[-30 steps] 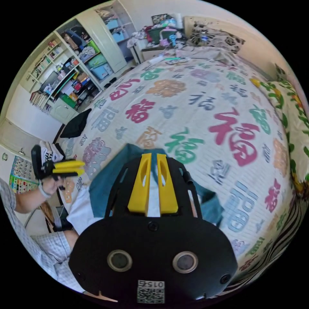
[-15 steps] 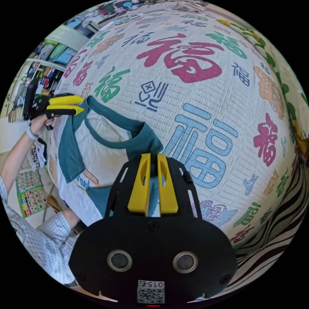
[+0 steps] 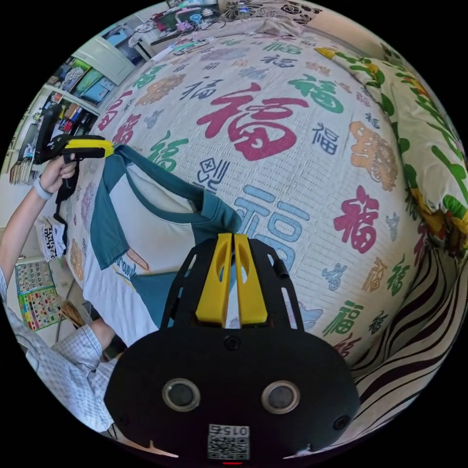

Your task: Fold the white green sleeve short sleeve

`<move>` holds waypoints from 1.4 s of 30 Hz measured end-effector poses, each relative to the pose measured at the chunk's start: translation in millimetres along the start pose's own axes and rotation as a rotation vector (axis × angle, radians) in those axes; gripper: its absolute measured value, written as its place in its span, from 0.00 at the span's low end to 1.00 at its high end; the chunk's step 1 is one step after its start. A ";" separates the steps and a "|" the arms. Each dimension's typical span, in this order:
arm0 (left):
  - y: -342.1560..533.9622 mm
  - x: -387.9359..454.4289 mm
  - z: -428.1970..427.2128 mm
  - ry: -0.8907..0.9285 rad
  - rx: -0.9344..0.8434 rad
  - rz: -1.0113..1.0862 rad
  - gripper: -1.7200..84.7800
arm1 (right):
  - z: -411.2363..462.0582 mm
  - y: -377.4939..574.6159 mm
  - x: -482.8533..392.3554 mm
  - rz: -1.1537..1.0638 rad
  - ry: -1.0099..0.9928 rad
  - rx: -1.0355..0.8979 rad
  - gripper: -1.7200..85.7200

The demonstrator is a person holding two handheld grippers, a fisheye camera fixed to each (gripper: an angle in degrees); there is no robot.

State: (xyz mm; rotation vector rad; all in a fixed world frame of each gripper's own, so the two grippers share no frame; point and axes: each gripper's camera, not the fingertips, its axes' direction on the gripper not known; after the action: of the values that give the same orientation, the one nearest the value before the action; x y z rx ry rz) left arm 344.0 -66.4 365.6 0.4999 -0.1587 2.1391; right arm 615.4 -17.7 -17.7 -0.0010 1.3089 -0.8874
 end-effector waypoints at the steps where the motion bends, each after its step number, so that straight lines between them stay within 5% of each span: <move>1: -6.4 2.4 -7.5 -0.036 0.025 0.015 0.01 | -8.3 1.1 4.3 0.011 0.017 0.023 0.01; 7: -4.2 19.2 -46.1 -0.130 0.192 0.119 0.02 | -52.3 21.8 21.0 0.090 -0.010 0.187 0.01; 15: 145.2 81.1 -59.5 -0.074 0.224 0.369 0.02 | -56.7 170.0 -30.3 -0.145 -0.156 0.238 0.01; 25: 310.7 132.2 -4.1 0.073 -0.088 0.181 0.02 | 40.8 335.2 -126.2 -0.234 -0.245 -0.088 0.01; 37: 339.7 125.7 -9.0 0.005 -0.180 0.097 0.01 | 62.7 388.2 -120.5 -0.185 -0.211 -0.201 0.01; 42: 331.3 116.6 -35.5 0.064 -0.079 0.019 0.01 | 46.2 391.5 -108.9 -0.124 -0.310 -0.102 0.01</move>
State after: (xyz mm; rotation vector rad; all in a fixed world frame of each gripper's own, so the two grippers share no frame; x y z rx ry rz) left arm 6.0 -160.4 404.8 0.3853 -0.2118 2.1558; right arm 874.4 288.7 -97.4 -0.2914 1.0703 -0.8846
